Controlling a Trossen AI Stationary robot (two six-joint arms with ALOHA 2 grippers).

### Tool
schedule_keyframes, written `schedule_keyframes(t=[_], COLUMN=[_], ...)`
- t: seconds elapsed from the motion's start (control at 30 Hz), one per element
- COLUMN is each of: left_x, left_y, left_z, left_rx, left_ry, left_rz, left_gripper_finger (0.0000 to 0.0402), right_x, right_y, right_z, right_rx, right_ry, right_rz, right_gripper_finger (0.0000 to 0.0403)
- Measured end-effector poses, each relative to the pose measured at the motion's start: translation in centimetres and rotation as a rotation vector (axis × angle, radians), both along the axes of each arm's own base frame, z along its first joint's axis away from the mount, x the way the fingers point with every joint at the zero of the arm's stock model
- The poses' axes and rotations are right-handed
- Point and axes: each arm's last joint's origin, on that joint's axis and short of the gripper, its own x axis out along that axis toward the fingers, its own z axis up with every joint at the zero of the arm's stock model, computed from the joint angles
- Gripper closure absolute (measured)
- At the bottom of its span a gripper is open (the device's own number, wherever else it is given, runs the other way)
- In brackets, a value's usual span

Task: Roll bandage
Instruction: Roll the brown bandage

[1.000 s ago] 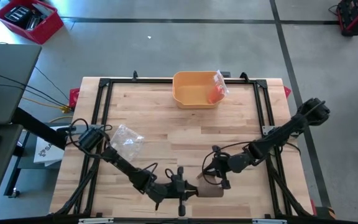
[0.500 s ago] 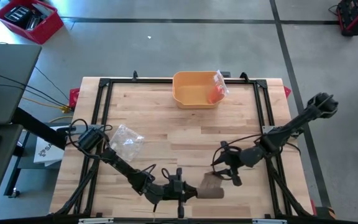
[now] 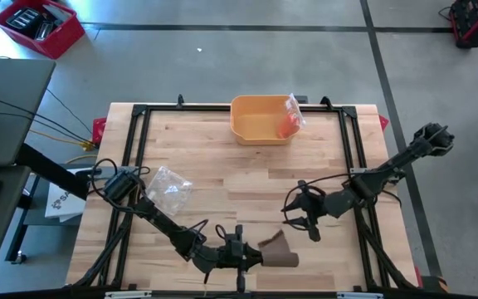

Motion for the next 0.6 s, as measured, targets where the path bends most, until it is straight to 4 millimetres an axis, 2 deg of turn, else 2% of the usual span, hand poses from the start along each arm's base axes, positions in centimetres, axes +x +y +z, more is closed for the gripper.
schedule_keyframes(t=[0.2,0.33,0.43,0.6], left_x=[0.0,0.6,1.7,3.6], left_y=[0.1,1.0,3.0,8.1], left_z=[0.0,-0.2,-1.4,-3.6], left_rx=[0.002,-0.095,-0.127,-0.167], left_ry=[-0.003,0.008,0.11,0.297], left_rz=[0.022,0.062,0.127,0.253], left_gripper_finger=[0.0398,0.0398,0.0398,0.0398], right_x=[-1.4,-3.1,-4.1,-4.8], right_y=[0.8,1.4,2.3,4.2], right_z=[0.6,0.3,-0.3,-1.7], right_rx=[-0.093,-0.149,-0.175,-0.204], right_ry=[-0.032,0.015,0.06,0.107], right_rz=[0.027,0.018,0.051,0.106], right_gripper_finger=[0.025,0.0259,0.0261,0.0261])
